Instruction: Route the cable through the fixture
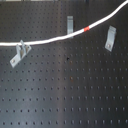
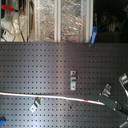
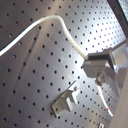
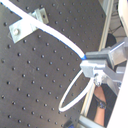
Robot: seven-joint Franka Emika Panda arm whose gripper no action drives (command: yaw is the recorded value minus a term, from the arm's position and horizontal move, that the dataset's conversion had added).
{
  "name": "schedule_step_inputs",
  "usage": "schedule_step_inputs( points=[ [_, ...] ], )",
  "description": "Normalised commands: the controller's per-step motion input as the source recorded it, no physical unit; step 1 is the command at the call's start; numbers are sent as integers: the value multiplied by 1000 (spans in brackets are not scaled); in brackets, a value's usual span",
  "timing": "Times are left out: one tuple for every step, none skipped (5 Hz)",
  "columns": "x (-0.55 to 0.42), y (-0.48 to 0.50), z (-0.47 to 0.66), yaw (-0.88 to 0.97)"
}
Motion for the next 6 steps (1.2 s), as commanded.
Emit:
schedule_step_inputs(
  points=[
    [-1,-1,26,0],
    [-70,-278,188,-183],
    [-240,-135,203,-11],
    [-278,-193,289,206],
    [-320,-170,190,568],
    [-313,-127,156,620]
  ],
)
